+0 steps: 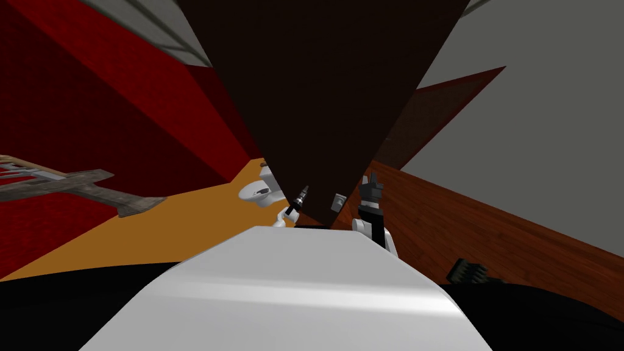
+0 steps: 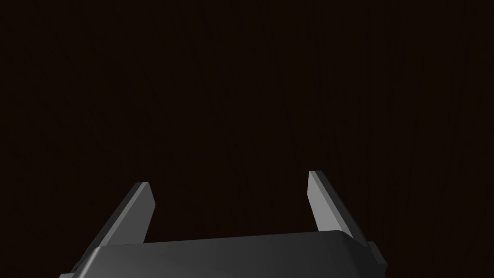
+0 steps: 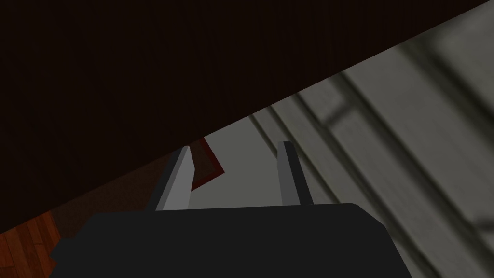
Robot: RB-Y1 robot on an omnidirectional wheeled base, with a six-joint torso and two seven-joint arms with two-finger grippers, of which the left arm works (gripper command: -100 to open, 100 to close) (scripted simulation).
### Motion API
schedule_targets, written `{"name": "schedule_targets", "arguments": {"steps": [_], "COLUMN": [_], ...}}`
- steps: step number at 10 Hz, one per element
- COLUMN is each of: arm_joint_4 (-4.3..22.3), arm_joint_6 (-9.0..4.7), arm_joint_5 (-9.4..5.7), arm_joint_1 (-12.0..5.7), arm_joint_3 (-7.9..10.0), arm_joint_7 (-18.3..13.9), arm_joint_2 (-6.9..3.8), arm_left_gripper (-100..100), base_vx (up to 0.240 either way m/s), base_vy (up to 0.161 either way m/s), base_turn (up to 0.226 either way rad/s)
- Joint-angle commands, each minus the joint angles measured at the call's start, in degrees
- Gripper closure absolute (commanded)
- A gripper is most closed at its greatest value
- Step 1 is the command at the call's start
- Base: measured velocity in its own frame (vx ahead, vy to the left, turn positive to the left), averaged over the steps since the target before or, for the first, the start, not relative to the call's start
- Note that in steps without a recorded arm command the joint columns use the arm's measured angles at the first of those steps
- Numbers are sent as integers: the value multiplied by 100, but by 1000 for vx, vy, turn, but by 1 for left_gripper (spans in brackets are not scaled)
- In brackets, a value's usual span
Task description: Push the door open
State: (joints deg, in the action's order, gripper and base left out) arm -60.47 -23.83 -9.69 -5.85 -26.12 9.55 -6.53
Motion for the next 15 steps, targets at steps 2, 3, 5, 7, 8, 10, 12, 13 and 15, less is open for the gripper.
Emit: {"name": "schedule_targets", "arguments": {"steps": [2, 3, 5, 7, 8, 10, 12, 13, 15], "arm_joint_4": [319, 426, 641, 748, 802, 909, 1016, 1016, 1173], "arm_joint_6": [-66, -92, -143, -169, -181, -207, -232, -232, -270], "arm_joint_5": [35, 46, 69, 80, 86, 97, 108, 108, 125], "arm_joint_1": [-284, -375, -558, -649, -695, -786, -878, -878, -1011], "arm_joint_3": [96, 127, 187, 217, 232, 262, 293, 293, 337], "arm_joint_7": [-142, -185, -273, -317, -339, -383, -427, -427, -491], "arm_joint_2": [-6, -7, 0, 6, 8, 14, 20, 20, 38], "arm_left_gripper": [-100, -100, -100, -100, -100, -100, -100, -100, -100], "base_vx": [-18, -50, -35, -21, -35, -12, -11, -3, -25], "base_vy": [51, 62, 68, 42, 28, 11, 26, 14, 29], "base_turn": [1, 11, 8, -25, 43, 10, -14, -7, 5]}}
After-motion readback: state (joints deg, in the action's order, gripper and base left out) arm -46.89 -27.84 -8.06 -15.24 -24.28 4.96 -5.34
